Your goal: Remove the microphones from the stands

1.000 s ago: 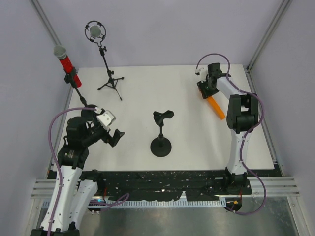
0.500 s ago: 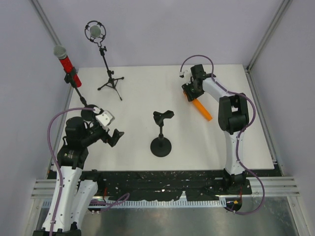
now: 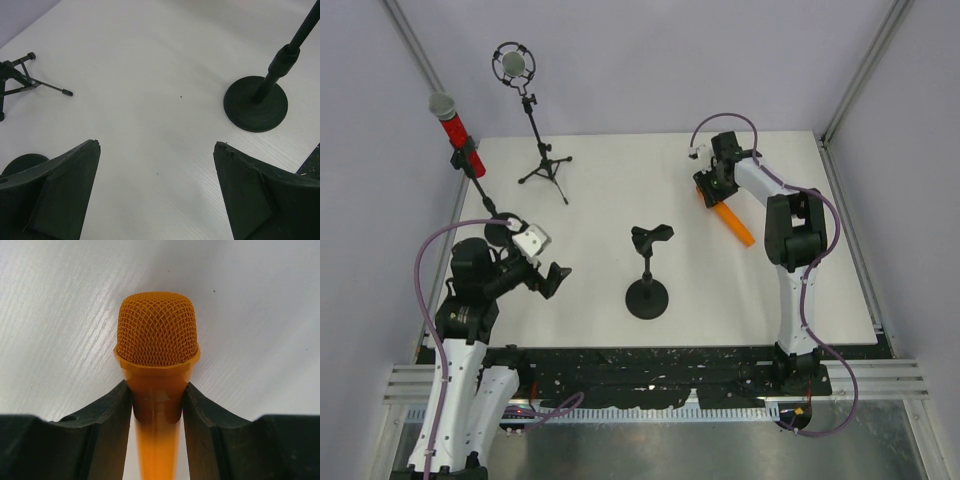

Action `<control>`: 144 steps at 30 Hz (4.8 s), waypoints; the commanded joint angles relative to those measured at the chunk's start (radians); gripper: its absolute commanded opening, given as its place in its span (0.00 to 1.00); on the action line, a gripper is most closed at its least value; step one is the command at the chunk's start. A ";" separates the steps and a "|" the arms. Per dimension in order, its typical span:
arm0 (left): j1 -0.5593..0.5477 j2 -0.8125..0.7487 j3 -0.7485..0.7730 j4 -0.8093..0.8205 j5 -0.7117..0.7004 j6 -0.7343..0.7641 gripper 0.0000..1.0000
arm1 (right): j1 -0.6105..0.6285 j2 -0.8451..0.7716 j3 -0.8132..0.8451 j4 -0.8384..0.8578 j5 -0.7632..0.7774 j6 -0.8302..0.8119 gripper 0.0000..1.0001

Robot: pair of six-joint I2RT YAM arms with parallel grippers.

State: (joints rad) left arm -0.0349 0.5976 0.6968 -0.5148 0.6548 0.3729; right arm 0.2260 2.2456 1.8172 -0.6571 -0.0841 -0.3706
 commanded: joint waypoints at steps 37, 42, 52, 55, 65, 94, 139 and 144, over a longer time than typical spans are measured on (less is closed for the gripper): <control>0.073 -0.027 -0.014 0.018 0.086 -0.023 1.00 | 0.001 -0.040 0.031 -0.012 -0.014 -0.010 0.82; 0.073 -0.028 -0.017 0.015 0.104 -0.023 1.00 | -0.004 -0.124 0.015 -0.010 -0.039 -0.047 0.91; 0.075 -0.038 -0.025 -0.050 0.261 0.070 1.00 | -0.027 -0.374 -0.082 0.004 -0.173 -0.097 1.00; 0.075 -0.042 -0.036 -0.047 0.314 0.078 0.99 | -0.027 -0.480 -0.146 -0.002 -0.281 -0.116 1.00; 0.072 -0.048 -0.062 -0.033 0.526 0.139 1.00 | -0.021 -0.963 -0.517 0.105 -0.761 -0.174 1.00; -0.289 0.441 -0.019 0.590 0.473 0.012 1.00 | 0.338 -1.041 -0.961 0.883 -0.884 0.217 0.99; -0.367 0.657 -0.108 1.082 0.549 -0.367 1.00 | 0.409 -1.009 -1.027 1.059 -0.740 0.364 0.05; -0.370 0.660 -0.018 0.974 0.581 -0.335 1.00 | 0.409 -1.035 -0.906 0.917 -0.738 0.343 0.06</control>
State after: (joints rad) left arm -0.3992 1.2522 0.5865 0.5106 1.1919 0.0067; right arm 0.6323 1.2758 0.7731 0.3252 -0.8406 -0.0235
